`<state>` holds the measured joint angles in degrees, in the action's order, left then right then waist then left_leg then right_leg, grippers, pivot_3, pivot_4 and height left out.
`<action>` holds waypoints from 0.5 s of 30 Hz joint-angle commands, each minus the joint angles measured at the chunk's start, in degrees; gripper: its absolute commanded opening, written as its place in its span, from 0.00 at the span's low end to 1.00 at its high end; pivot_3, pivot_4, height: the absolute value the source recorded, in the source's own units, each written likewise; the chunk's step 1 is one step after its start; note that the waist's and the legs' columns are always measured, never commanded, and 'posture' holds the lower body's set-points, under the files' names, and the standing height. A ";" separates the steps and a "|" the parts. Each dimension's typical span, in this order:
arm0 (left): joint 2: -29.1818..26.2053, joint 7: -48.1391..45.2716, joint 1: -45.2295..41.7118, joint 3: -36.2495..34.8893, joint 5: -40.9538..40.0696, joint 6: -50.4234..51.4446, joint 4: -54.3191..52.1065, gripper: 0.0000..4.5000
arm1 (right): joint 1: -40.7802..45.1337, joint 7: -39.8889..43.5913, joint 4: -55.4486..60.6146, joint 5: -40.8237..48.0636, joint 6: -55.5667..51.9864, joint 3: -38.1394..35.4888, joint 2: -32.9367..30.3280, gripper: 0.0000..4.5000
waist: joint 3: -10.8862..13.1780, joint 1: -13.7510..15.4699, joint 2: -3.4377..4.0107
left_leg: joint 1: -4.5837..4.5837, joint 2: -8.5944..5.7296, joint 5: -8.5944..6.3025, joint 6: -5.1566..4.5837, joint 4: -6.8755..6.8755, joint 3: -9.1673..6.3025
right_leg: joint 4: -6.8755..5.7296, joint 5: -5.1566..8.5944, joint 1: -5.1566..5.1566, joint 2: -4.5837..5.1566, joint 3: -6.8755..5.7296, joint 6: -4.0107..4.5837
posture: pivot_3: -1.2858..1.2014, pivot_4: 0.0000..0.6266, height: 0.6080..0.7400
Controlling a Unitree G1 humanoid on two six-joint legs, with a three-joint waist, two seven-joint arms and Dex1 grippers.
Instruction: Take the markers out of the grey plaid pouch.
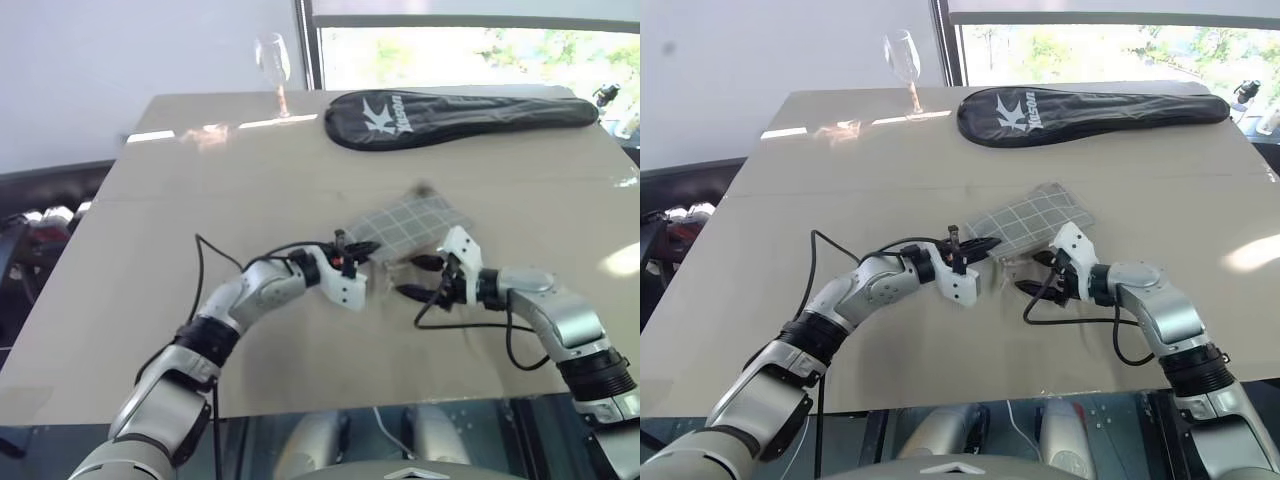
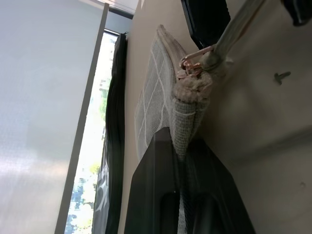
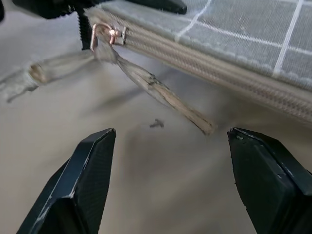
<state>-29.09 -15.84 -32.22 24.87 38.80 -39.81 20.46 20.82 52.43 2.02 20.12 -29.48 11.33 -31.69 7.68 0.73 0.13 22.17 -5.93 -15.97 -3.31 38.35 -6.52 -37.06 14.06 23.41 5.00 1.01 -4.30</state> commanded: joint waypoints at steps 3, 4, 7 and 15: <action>-0.10 -0.62 1.47 1.17 1.28 0.87 -1.98 0.02 | 2.37 1.41 3.37 0.18 0.57 0.14 1.43 0.83 | 0.00 0.04 0.00 | 0.00 0.02 0.00 0.00 0.00 0.01 | -0.02 0.00 0.02 0.00 0.01 0.00 | 0.52 0.24 1.00; -0.18 -0.58 1.44 1.26 1.48 0.82 -1.89 0.02 | 2.37 1.37 3.88 0.13 0.42 0.03 1.42 0.83 | 0.00 0.05 0.00 | 0.00 0.02 0.00 0.00 0.00 0.01 | -0.02 0.00 0.02 0.00 0.01 0.00 | 0.52 0.24 1.00; -0.35 -0.63 1.22 1.46 1.71 0.52 -1.59 0.02 | 2.28 1.67 5.23 -0.37 0.58 0.10 0.88 0.83 | 0.00 0.01 0.00 | 0.01 0.01 0.00 0.00 0.00 0.02 | -0.01 0.00 0.02 0.00 0.02 0.00 | 0.52 0.24 1.00; 0.29 -0.20 -0.30 2.27 2.35 -0.27 0.65 0.00 | 1.60 2.92 8.67 0.11 -0.74 1.36 1.02 0.58 | 0.00 0.09 0.00 | 0.00 0.02 0.00 0.00 0.00 0.02 | -0.03 0.00 0.02 0.00 0.01 0.00 | 0.52 0.24 1.00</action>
<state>-29.03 -16.03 -32.62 25.52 40.45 -39.45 19.82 22.07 54.70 7.82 19.43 -30.14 13.04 -30.53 7.68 0.82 0.14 22.17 -5.92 -15.97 -3.31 38.36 -6.50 -37.10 14.06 23.43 5.00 1.02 -4.30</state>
